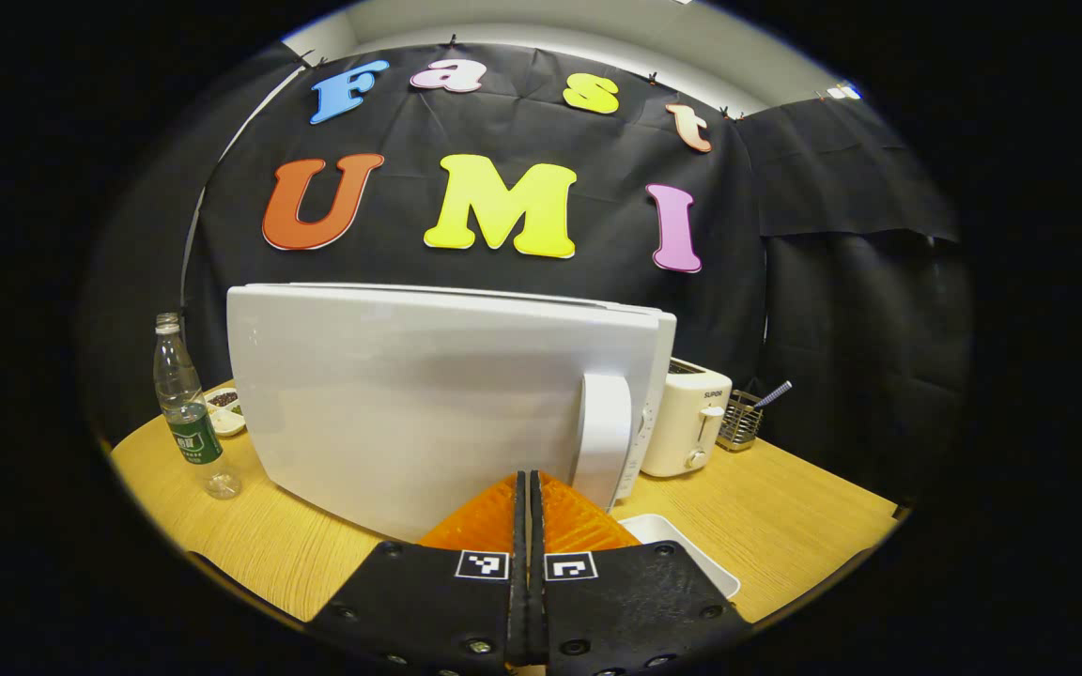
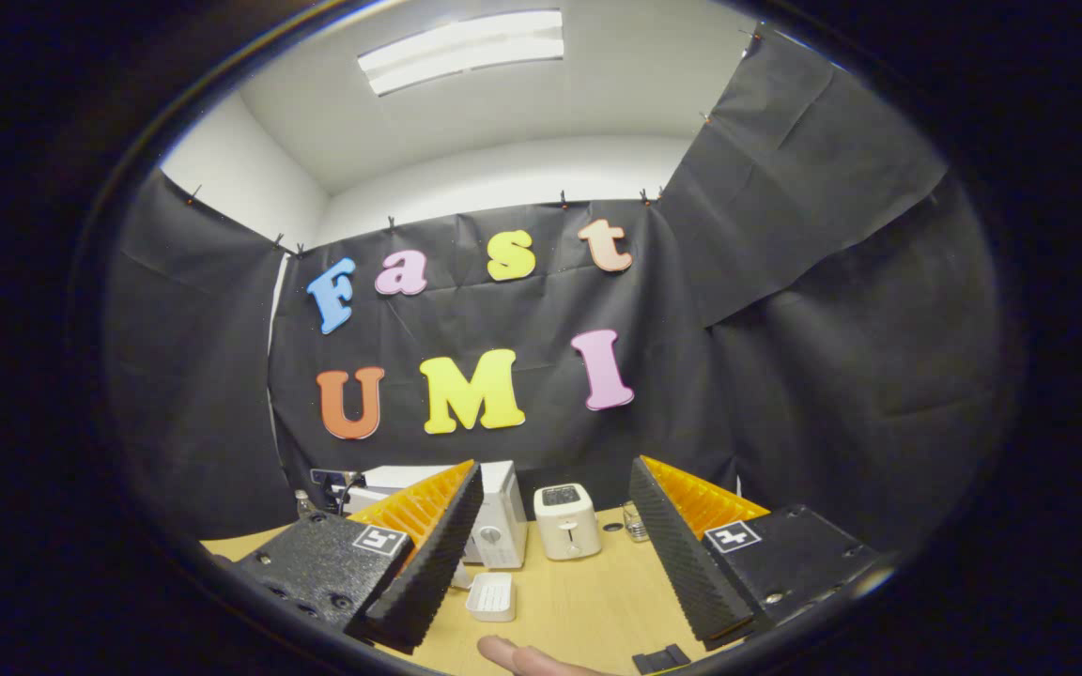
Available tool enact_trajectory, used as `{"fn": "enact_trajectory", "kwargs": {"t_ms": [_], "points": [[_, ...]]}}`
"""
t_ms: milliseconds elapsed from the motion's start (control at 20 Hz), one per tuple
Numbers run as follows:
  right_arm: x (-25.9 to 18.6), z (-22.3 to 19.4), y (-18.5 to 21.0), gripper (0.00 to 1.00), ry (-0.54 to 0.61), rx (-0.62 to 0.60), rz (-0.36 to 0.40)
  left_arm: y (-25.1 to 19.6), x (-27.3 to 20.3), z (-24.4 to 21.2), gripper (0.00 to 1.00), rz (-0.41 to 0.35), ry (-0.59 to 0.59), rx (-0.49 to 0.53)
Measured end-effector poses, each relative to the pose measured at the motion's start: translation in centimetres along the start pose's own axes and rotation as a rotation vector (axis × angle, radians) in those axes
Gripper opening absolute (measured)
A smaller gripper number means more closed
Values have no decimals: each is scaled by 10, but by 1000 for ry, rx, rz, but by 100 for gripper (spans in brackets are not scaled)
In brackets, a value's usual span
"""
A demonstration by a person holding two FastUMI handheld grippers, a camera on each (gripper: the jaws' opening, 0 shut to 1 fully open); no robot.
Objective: Open the microwave oven with the left hand, put the food in, and close the microwave oven.
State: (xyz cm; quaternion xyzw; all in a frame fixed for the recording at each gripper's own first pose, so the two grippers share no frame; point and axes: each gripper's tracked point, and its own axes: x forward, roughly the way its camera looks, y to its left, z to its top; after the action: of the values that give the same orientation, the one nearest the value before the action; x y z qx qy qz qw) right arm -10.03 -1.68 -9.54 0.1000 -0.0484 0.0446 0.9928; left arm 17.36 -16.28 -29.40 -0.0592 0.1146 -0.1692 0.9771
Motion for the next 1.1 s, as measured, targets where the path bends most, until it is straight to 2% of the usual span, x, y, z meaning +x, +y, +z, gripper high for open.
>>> {"fn": "enact_trajectory", "kwargs": {"t_ms": [150,200,250,400,550,600,850,950,1050,1100], "points": [[0,4,-12,100,-17,-6,-4,-3,21,5,0,-5,2,-34],[2,3,-17,99,-17,-8,-7,-3,27,5,11,-2,12,-46],[3,2,-22,100,-15,-9,-11,1,33,6,0,15,18,-53],[6,-6,-35,99,4,0,-18,-1,55,12,0,29,21,-68],[12,-16,-45,100,33,3,-24,1,83,13,0,58,20,-30],[13,-19,-48,100,42,3,-29,-2,83,6,0,55,78,-34],[14,-19,-48,100,62,6,-51,-4,85,6,0,98,124,1],[12,-18,-42,100,69,-6,-52,-3,84,-6,0,100,176,-40],[10,-14,-34,100,74,-16,-54,-3,84,-9,0,94,176,-44],[8,-12,-29,100,74,-20,-51,6,80,-16,0,126,205,-17]]}}
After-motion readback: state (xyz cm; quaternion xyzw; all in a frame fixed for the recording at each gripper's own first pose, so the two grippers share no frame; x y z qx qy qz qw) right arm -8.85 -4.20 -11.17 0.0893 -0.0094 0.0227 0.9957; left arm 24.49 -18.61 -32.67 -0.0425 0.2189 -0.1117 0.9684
